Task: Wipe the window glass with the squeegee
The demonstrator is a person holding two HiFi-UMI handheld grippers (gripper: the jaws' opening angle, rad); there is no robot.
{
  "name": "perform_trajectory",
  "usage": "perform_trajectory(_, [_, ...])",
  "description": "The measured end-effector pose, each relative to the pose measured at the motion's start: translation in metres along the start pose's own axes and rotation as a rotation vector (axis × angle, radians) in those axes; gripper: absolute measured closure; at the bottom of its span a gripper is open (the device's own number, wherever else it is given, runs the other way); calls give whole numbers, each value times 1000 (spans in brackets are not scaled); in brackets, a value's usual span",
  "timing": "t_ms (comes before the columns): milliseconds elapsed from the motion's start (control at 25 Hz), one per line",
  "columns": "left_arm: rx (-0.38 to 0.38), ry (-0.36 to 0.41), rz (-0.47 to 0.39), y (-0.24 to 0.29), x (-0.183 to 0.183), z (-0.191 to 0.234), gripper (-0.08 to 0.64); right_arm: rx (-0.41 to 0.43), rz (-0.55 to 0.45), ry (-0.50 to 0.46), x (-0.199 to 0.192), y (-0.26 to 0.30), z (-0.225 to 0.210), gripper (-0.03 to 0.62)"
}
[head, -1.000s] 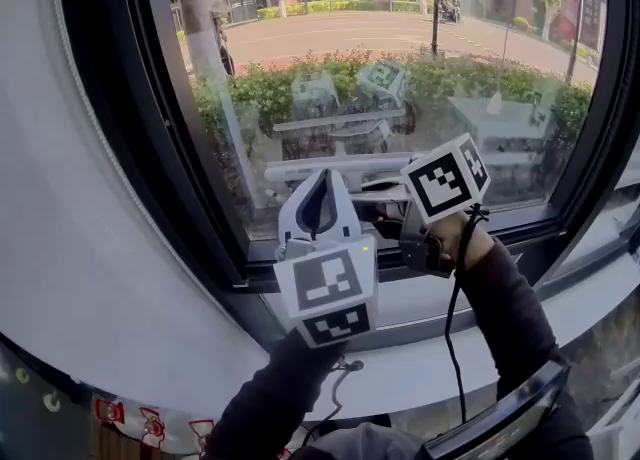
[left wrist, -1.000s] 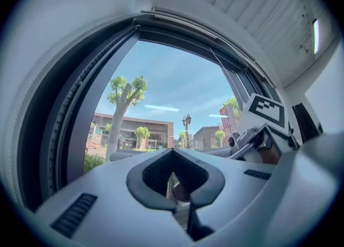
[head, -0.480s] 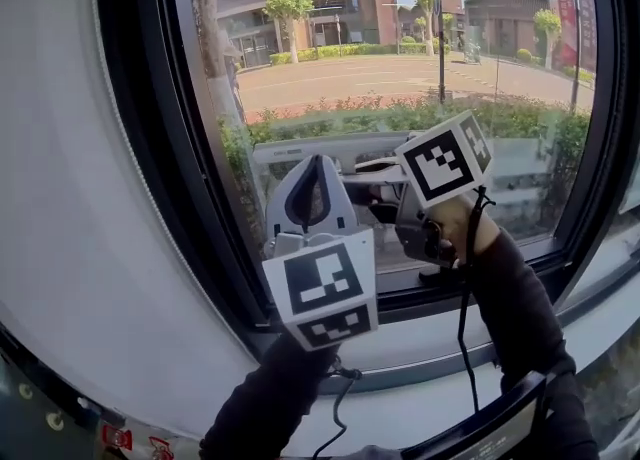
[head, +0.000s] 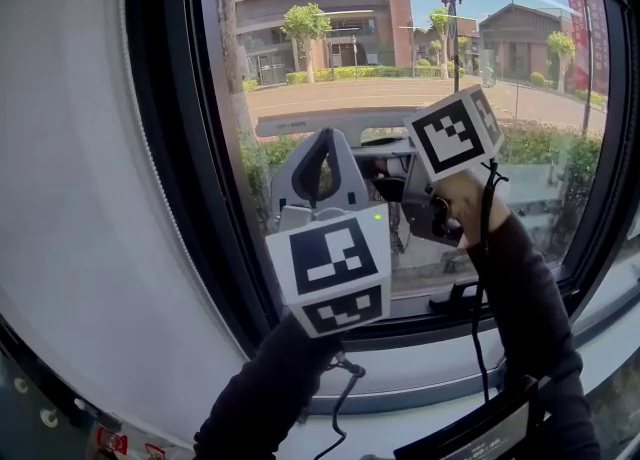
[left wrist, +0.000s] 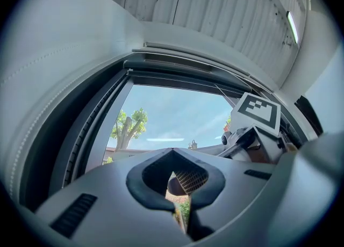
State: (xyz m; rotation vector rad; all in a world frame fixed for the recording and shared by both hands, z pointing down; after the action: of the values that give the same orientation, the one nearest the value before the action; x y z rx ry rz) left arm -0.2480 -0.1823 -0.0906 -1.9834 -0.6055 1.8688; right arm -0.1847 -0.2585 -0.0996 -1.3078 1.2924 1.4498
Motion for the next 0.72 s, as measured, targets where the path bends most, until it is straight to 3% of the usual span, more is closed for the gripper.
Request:
perform_trajectory(320, [21, 22, -60, 13, 19, 13, 565, 20, -18, -29, 30, 11, -3, 566])
perform_trajectory(720, [32, 17, -44, 18, 23, 19, 565, 45, 13, -40, 43, 24, -6, 568])
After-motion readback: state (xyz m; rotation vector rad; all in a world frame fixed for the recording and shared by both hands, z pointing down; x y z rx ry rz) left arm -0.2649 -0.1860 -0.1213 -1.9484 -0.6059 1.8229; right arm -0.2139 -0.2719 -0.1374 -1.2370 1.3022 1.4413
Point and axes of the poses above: the fingertips, and each gripper's own axes: y forward along the fingers, z to its left, x out of its top, the point moved 7 cm from there along -y, backward along the fingers
